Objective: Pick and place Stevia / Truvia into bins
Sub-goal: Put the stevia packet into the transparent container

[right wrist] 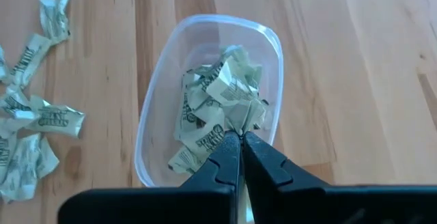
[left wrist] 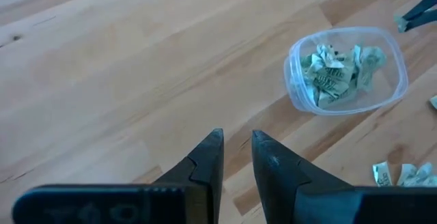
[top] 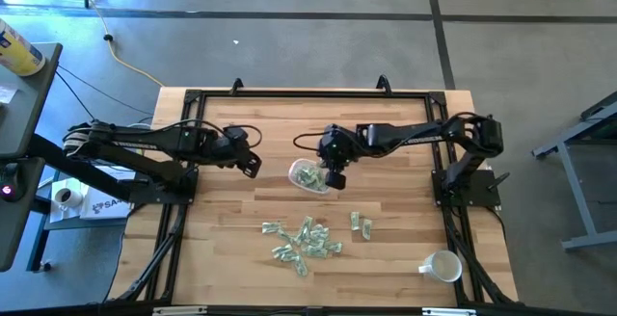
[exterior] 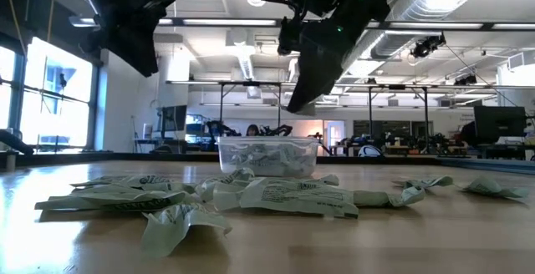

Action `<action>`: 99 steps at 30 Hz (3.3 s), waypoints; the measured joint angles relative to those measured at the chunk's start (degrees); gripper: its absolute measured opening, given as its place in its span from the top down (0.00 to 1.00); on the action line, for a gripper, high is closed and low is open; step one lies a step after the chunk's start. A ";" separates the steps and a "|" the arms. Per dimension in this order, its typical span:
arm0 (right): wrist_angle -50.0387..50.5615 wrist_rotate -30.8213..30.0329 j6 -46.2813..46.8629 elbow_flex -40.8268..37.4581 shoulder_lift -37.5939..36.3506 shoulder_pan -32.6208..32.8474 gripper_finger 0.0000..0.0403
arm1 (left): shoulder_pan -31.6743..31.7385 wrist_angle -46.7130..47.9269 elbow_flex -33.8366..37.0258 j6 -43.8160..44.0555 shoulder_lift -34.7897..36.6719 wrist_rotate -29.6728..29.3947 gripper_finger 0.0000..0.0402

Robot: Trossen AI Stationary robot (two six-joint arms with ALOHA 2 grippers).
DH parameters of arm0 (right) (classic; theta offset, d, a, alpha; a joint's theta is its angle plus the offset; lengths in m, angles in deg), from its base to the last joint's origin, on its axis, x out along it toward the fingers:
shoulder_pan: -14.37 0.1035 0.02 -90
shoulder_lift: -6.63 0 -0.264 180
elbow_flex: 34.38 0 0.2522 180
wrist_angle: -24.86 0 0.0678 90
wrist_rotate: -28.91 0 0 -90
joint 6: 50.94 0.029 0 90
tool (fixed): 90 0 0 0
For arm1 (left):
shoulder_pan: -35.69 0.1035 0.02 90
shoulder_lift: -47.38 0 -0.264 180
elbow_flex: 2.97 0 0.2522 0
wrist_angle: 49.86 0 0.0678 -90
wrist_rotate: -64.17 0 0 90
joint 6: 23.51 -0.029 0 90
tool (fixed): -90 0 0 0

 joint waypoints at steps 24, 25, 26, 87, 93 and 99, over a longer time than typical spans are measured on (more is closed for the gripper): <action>-6.31 2.01 1.53 0.01 0.52 0.42 0.99 | 0.02 -5.64 0.02 -2.66 -0.64 -1.28 0.72; -6.77 2.14 1.56 0.02 1.02 0.39 1.00 | 0.04 -6.34 0.04 -3.29 -0.77 -1.28 0.72; -7.13 2.44 1.81 0.02 1.60 0.39 1.00 | 0.04 -7.25 0.04 -3.76 -1.38 -1.30 0.72; -8.65 -4.85 -6.16 0.61 3.94 4.02 0.36 | -16.87 -20.93 9.88 -5.89 -12.68 19.57 0.72; -8.79 -6.18 -6.13 0.61 3.94 3.89 0.36 | -16.87 -20.98 9.88 -5.90 -12.68 19.50 0.72; -10.12 -6.25 -6.41 0.61 3.94 3.87 0.36 | -16.87 -21.00 9.88 -6.07 -12.68 19.48 0.72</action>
